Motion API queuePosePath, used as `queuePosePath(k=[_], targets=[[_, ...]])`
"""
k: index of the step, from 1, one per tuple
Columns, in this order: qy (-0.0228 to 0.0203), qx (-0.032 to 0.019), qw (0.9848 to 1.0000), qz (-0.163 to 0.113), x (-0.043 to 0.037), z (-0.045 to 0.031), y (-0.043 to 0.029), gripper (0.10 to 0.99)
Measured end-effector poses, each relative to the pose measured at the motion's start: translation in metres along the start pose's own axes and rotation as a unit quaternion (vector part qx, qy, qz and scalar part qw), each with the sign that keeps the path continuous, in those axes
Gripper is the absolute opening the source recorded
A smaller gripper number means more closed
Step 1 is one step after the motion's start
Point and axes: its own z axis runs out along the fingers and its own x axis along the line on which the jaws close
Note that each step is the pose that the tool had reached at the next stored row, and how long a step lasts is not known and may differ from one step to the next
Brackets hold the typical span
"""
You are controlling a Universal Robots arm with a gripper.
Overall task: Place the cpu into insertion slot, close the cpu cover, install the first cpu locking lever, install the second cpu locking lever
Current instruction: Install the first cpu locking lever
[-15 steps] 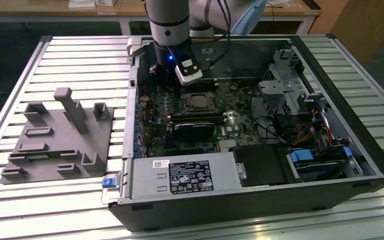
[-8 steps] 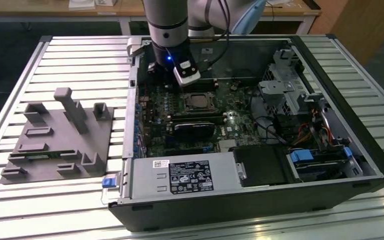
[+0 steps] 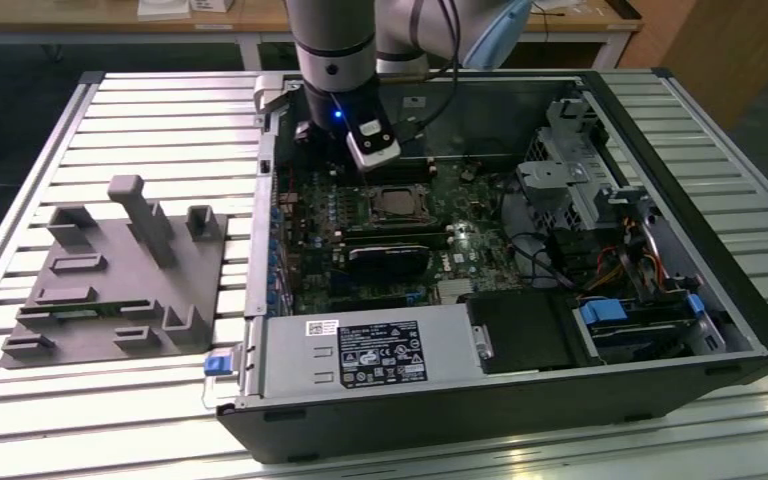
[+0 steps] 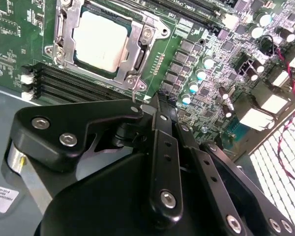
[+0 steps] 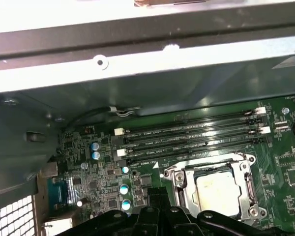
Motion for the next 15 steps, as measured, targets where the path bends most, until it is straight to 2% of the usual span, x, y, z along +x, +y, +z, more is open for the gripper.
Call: queuePosePath(k=[4,7,8,10,12,15], targets=[[-0.0011,-0.0007,1.0000,0.000,0.0016,-0.0031,0.0002,0.106],[-0.0002,-0.0058,1.0000,0.000,0.0028,-0.0033,0.0000,0.106],[0.0002,-0.0087,1.0000,0.000,0.0033,-0.0033,-0.0001,0.106],[0.0018,-0.0180,0.9998,0.001,0.0040,-0.0034,-0.0002,0.106],[0.0038,-0.0297,0.9995,0.002,0.0043,-0.0033,-0.0002,0.106],[0.0057,-0.0413,0.9991,0.003,0.0044,-0.0033,-0.0003,0.106]])
